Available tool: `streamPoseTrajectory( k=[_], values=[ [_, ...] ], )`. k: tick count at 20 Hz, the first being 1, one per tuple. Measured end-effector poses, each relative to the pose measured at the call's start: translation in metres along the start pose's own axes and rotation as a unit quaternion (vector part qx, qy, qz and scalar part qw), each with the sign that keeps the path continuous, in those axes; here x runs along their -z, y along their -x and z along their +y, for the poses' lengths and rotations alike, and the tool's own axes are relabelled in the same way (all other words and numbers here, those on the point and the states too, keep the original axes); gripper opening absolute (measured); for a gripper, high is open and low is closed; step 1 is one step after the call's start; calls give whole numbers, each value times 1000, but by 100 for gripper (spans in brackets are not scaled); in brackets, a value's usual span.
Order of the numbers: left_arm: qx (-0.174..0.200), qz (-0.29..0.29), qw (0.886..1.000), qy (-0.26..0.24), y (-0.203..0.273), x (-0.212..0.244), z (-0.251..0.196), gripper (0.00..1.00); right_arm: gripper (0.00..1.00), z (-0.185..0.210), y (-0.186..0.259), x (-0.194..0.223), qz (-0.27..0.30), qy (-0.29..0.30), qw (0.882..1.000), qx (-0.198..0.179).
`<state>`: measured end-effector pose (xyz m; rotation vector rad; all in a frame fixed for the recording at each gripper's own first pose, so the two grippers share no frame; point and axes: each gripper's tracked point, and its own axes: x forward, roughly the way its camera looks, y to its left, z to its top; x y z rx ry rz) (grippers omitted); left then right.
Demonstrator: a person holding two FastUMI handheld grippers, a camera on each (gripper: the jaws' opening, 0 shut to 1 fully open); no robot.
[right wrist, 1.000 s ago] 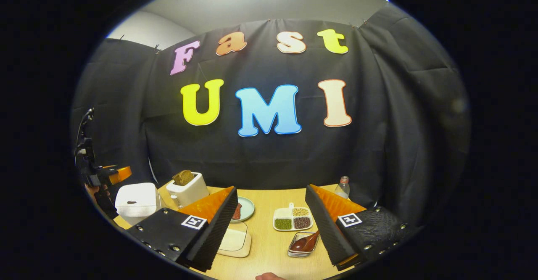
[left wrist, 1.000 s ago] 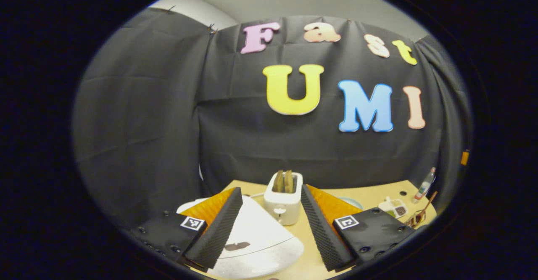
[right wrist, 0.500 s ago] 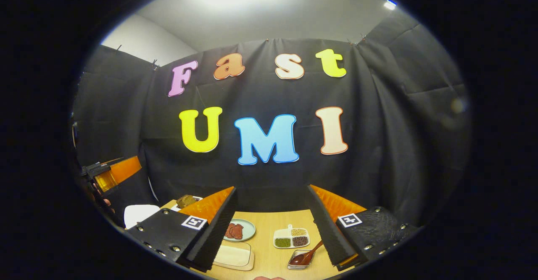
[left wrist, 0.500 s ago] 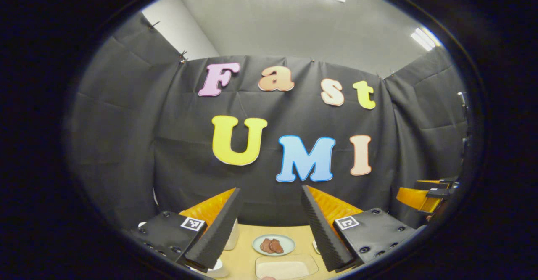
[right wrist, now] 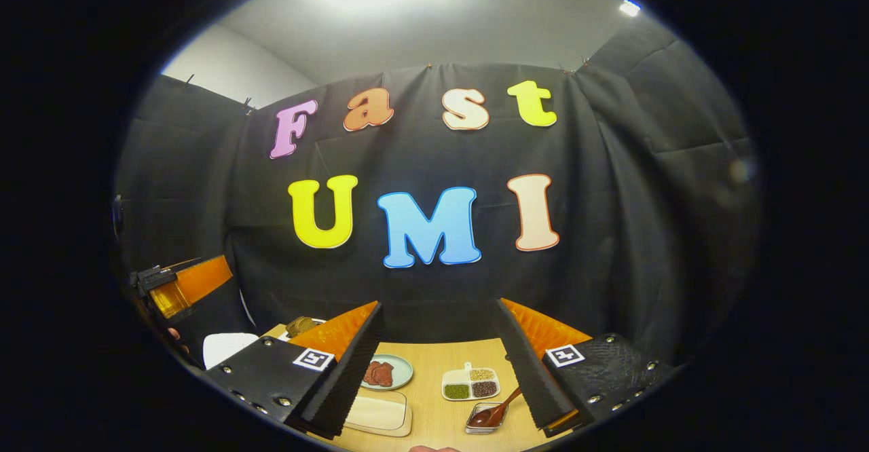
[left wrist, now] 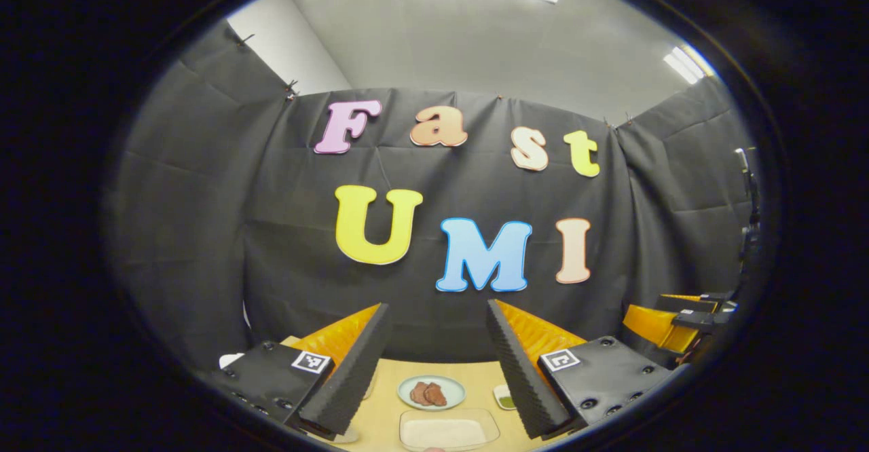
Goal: Close the left gripper, press the button to open the rice cooker; take a wooden spoon from the chopstick holder with the right hand, scoop a spoonful of rice and pour it into the rice cooker, then put the wooden spoon back into the chopstick holder.
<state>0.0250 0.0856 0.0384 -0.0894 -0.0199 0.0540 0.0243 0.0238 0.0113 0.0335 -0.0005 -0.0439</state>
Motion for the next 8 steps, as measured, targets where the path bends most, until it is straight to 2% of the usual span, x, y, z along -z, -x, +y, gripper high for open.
streamPoseTrajectory(
  k=[4, 8],
  values=[
    [-9, 9, 1000, 8, 3, 7, 12, 96, 98, 4, 2, 4, 4, 3, 1000, -3],
    [-3, 21, 1000, 8, 3, 11, 20, 97, 98, 10, 2, 2, 4, -4, 1000, 3]
  ],
)
